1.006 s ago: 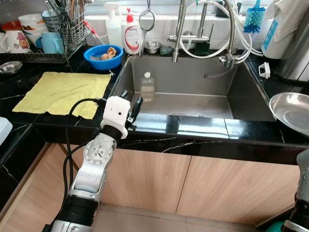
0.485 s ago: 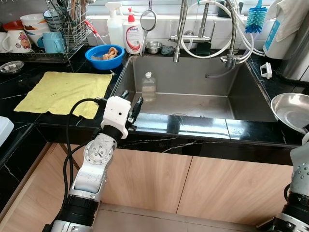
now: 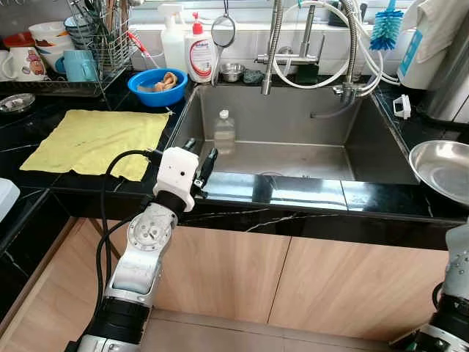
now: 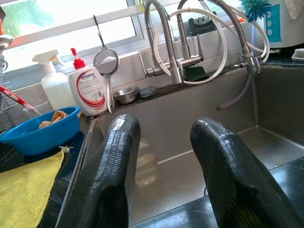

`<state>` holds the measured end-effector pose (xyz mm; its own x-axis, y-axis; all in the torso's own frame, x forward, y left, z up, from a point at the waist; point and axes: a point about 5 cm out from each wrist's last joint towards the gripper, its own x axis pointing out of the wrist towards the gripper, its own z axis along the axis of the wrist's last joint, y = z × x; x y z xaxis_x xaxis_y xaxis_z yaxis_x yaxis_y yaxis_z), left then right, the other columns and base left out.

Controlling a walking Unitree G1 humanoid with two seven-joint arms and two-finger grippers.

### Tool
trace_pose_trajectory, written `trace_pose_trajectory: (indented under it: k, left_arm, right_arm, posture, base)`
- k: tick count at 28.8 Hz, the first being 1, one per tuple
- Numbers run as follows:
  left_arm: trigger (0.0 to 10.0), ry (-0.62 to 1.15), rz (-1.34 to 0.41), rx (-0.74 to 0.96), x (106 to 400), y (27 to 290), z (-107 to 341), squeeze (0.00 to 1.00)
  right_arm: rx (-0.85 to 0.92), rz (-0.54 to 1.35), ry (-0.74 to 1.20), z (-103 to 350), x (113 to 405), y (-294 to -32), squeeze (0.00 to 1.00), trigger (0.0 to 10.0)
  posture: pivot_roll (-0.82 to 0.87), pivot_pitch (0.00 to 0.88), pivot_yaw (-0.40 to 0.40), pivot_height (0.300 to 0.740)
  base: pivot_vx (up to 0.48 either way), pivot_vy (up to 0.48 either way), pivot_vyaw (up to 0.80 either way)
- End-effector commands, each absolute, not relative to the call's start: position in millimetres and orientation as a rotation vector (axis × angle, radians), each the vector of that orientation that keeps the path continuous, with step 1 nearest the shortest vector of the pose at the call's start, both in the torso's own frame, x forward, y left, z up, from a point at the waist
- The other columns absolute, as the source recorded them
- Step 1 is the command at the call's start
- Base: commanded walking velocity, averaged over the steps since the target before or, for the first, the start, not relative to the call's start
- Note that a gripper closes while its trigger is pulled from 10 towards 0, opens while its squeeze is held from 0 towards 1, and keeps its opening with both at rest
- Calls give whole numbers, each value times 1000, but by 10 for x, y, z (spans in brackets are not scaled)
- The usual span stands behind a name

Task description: Kitchen organization

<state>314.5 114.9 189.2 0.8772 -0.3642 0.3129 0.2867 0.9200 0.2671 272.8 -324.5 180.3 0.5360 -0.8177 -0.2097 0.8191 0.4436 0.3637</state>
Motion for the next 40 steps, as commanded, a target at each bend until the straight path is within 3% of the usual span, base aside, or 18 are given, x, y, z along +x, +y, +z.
trace_pose_trajectory:
  k: [1,7,8,40]
  left_arm:
    - [10000,-377,-348,221,3140,1142,1918,0]
    - [10000,-378,-344,221,3145,1142,1924,0]
    - [10000,-378,-341,222,3144,1150,1927,0]
    - [10000,-388,-347,248,3159,1146,1945,0]
  right_arm:
    - [465,-985,-12,1857,2819,-3201,0,10000]
    - [478,-976,10,1809,2883,-3195,0,10000]
    - [476,-973,11,1807,2893,-3193,0,39]
    - [486,-981,-10,1817,2930,-3220,0,0]
  posture:
    - [52,0,22,740]
    - [54,0,22,740]
    - [59,0,20,740]
    - [58,0,21,740]
  base:
    - [0,0,0]
    - [0,0,0]
    - [0,0,0]
    - [0,0,0]
